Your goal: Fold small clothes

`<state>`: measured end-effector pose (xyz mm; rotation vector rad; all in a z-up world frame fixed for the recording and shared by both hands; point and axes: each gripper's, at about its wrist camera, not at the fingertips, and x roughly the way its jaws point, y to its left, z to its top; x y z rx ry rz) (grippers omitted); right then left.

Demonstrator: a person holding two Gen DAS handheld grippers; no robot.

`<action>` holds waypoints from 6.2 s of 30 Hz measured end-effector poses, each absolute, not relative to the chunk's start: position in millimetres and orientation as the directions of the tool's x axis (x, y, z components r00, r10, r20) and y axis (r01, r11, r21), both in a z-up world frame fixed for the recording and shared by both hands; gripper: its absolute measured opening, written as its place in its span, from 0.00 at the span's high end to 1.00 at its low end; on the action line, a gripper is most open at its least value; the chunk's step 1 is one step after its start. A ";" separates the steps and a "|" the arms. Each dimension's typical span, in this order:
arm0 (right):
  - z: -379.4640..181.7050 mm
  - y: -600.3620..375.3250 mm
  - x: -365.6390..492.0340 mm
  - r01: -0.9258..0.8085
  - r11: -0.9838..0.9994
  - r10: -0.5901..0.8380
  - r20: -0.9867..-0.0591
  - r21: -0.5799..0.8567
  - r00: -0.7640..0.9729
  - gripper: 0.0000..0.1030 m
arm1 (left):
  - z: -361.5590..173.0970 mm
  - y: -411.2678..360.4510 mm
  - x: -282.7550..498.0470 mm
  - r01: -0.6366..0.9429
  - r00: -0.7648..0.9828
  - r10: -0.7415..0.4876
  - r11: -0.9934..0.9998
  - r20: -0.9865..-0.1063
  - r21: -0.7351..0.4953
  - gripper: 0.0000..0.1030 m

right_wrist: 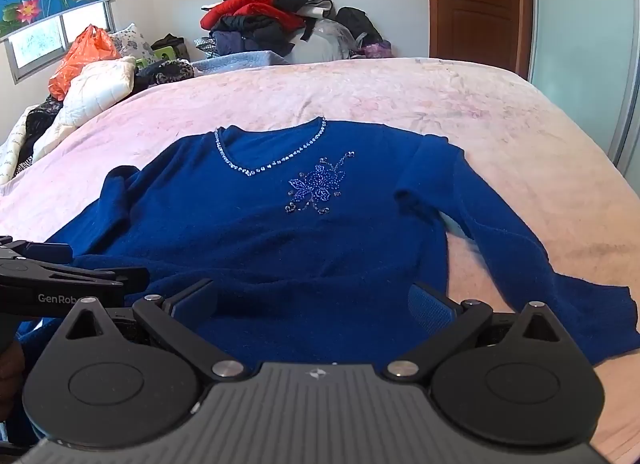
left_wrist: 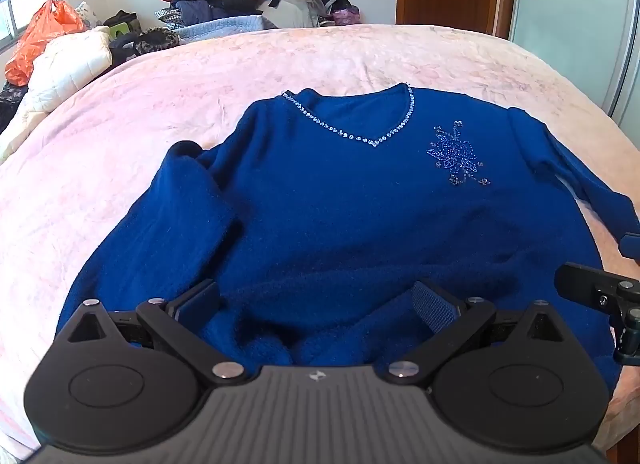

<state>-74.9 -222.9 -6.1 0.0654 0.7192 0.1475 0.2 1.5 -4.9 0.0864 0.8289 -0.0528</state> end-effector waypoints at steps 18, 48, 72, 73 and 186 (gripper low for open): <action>-8.6 -221.1 -76.8 -0.118 0.987 0.161 -0.657 0.110 0.737 0.00 | -7.4 -3.0 -0.8 0.090 0.675 -0.003 0.993 -0.738 0.078 0.00; -11.5 -231.7 -83.4 -0.120 0.985 0.170 -0.698 0.121 0.696 0.00 | -8.1 -14.5 -6.2 0.145 0.658 0.003 0.981 -0.753 0.131 0.00; -16.1 -384.7 -107.2 0.222 0.935 -0.014 -0.595 0.278 0.804 0.09 | -4.7 -34.1 0.8 0.205 0.674 -0.065 0.973 -0.736 0.102 0.00; -16.3 -401.7 -112.6 0.271 0.911 -0.034 -0.599 0.310 0.800 0.13 | -5.2 -34.2 1.6 0.203 0.671 -0.064 0.974 -0.738 0.099 0.00; -18.5 -81.1 145.8 -0.498 0.740 0.673 -0.521 0.453 0.525 0.84 | -9.7 159.7 137.8 -0.197 0.668 0.228 0.972 -0.708 0.127 0.00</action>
